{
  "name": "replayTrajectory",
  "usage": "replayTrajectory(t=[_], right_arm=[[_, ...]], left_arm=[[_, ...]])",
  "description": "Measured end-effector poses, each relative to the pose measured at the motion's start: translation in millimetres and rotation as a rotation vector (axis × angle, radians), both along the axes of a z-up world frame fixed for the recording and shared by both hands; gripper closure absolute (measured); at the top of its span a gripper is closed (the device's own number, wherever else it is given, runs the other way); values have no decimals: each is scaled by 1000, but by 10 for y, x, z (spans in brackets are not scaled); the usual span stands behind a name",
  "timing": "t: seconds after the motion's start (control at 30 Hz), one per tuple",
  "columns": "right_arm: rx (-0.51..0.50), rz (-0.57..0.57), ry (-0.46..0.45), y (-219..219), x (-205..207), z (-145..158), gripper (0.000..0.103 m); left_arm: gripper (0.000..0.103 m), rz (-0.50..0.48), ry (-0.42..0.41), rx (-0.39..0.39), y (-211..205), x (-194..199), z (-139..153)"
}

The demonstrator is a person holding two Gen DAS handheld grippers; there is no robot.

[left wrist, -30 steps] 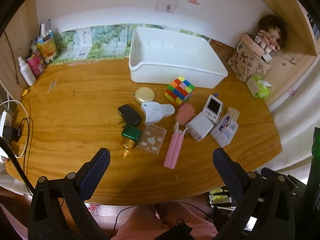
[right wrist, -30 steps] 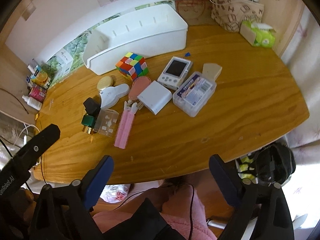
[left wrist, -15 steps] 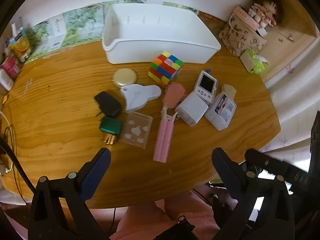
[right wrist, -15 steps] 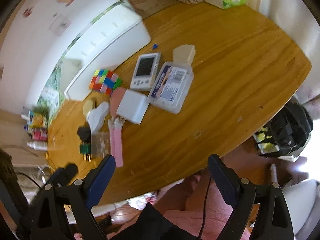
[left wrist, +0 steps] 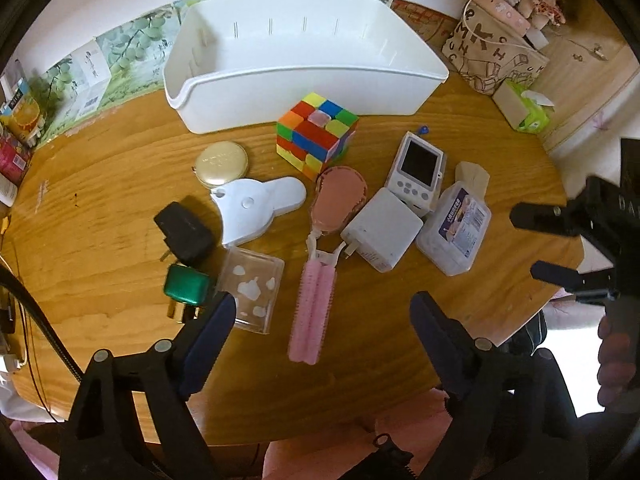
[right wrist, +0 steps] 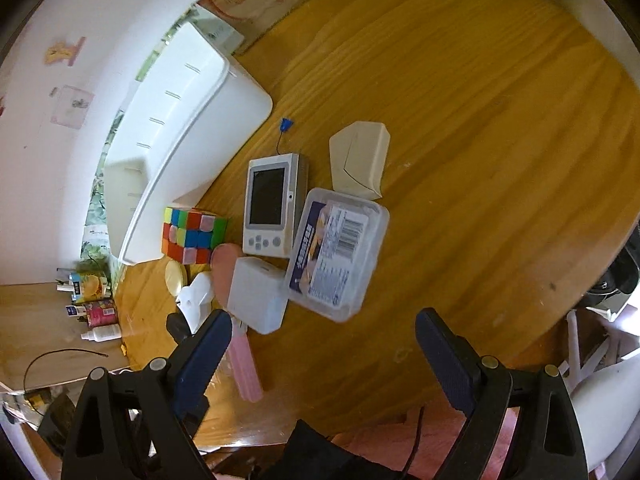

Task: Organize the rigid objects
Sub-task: 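Move left tool toward pink hair roller while right tool moves toward clear labelled box, then close left tool on pink hair roller while right tool closes on clear box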

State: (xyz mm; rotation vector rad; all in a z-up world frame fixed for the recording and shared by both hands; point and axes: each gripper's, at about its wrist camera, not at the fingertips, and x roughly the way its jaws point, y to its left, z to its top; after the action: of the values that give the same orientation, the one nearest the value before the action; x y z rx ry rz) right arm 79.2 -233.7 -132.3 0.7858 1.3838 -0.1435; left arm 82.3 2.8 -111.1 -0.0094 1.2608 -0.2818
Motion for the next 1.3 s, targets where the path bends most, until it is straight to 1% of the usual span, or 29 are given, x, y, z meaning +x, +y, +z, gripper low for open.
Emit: replayTrajectory(t=[0.2, 0.3, 0.37, 0.47, 0.5, 0.57, 0.67, 0.73, 0.8, 0.83, 0.93, 1.0, 1.1, 1.2, 1.3], right_arm=[[45, 39, 90, -99, 231, -213, 9], [58, 58, 131, -144, 330, -319, 10], [69, 71, 155, -163, 393, -382, 13], [79, 92, 191, -174, 476, -467, 13], [79, 100, 200, -172, 500, -486, 13], [79, 122, 212, -155, 565, -516, 13], [69, 151, 226, -145, 648, -551, 13], [60, 162, 241, -150, 674, -575, 13], [67, 176, 250, -140, 699, -608, 19], [66, 181, 255, -135, 713, -623, 20], [62, 197, 270, -118, 754, -656, 20], [59, 209, 280, -134, 780, -665, 21], [56, 223, 298, -148, 843, -715, 25], [53, 232, 313, -34, 905, -771, 27], [56, 239, 321, -23, 908, -782, 28]], left_arm=[[21, 20, 47, 27, -96, 49, -181], [26, 45, 80, 25, -117, 59, -282], [31, 63, 101, 30, -134, 63, -353], [37, 97, 123, 47, -139, 72, -445], [41, 105, 127, 54, -139, 76, -470], [43, 127, 136, 74, -138, 84, -518], [48, 160, 164, 76, -112, 118, -587], [54, 182, 185, 75, -90, 122, -626], [60, 200, 206, 76, -64, 116, -662], [62, 207, 218, 80, -42, 116, -682], [63, 228, 261, 85, -55, 156, -776], [66, 237, 281, 81, -35, 163, -821], [67, 241, 282, 84, -35, 170, -841], [71, 236, 288, 97, -90, 212, -848], [73, 221, 298, 105, -118, 233, -832]])
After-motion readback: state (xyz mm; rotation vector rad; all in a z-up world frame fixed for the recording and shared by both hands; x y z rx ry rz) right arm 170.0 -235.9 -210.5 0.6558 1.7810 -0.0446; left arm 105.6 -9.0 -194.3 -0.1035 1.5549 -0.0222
